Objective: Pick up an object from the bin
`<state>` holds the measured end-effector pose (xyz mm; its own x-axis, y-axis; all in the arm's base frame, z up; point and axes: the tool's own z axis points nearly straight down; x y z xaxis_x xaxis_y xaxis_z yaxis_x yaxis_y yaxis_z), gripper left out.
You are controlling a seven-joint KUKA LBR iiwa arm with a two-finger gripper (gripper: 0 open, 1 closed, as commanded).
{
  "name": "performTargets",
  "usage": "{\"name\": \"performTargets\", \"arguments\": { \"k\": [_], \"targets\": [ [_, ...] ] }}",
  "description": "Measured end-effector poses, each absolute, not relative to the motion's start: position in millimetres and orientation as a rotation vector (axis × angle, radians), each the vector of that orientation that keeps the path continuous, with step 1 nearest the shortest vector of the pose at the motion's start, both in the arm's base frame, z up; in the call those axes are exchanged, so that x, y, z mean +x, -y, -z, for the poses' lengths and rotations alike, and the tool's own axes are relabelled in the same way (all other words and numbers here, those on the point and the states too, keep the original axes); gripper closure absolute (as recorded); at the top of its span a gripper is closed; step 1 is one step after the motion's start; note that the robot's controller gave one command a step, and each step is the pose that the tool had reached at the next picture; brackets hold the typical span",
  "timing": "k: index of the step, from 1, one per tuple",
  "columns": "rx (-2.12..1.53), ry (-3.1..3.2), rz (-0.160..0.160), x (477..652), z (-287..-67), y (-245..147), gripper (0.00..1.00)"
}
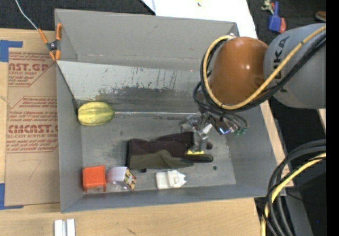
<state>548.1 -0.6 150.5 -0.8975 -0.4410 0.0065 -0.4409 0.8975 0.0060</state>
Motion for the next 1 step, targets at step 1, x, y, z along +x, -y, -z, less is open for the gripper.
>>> {"name": "performTargets", "arguments": {
  "k": [1],
  "targets": [
    [0.704,3.082,0.000,551.6,-237.1,0.2,1.00]
  ]
}}
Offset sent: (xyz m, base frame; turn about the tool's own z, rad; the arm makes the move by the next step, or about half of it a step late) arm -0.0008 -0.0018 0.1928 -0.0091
